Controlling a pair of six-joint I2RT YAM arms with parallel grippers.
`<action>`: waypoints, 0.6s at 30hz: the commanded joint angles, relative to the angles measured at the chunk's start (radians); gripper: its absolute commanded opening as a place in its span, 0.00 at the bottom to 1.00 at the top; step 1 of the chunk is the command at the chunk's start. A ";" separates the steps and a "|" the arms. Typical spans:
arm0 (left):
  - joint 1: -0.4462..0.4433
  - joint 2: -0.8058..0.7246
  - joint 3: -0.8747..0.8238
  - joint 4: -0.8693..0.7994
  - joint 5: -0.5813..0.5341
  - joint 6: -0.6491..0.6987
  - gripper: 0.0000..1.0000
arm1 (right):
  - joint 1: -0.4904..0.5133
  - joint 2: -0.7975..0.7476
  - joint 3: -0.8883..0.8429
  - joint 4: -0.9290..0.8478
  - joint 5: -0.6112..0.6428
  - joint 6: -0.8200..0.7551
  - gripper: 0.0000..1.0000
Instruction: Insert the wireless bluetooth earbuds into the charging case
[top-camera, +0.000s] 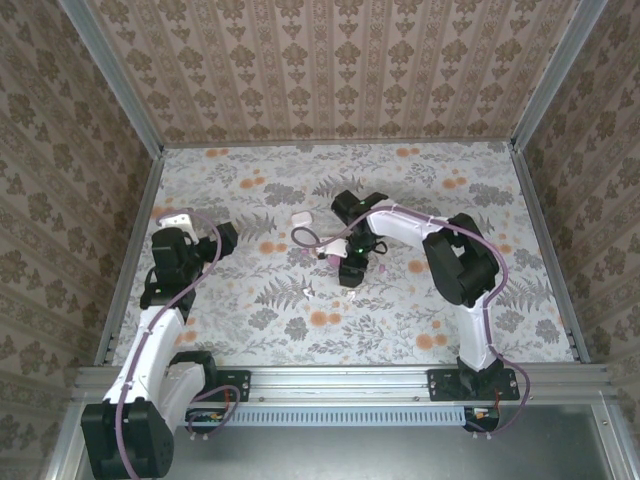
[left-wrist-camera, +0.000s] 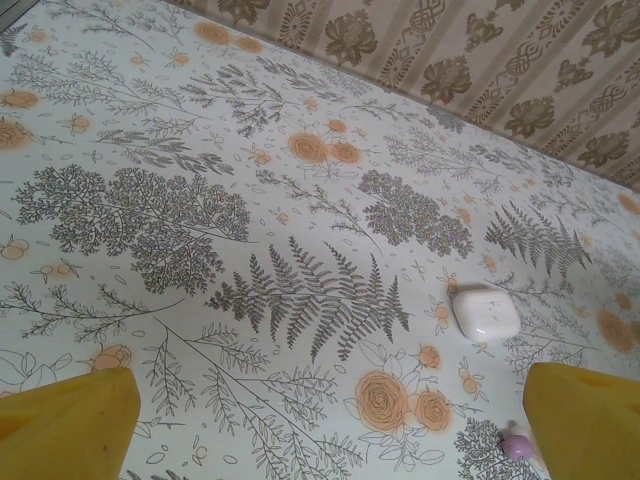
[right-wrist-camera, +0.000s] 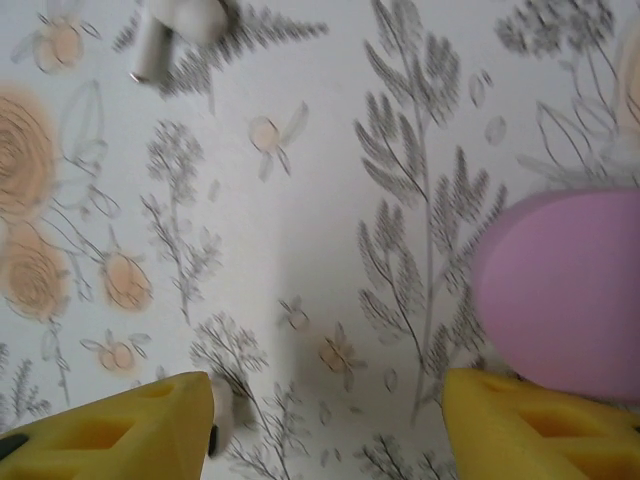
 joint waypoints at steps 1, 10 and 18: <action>-0.004 -0.017 -0.009 -0.005 -0.010 -0.015 1.00 | 0.034 0.023 0.033 0.006 -0.069 0.021 0.64; -0.004 -0.025 0.000 -0.027 -0.004 -0.013 1.00 | 0.048 -0.023 0.045 0.170 -0.106 0.020 0.64; -0.005 -0.073 -0.018 -0.040 -0.005 -0.013 1.00 | -0.089 -0.089 -0.013 0.225 -0.117 -0.267 0.75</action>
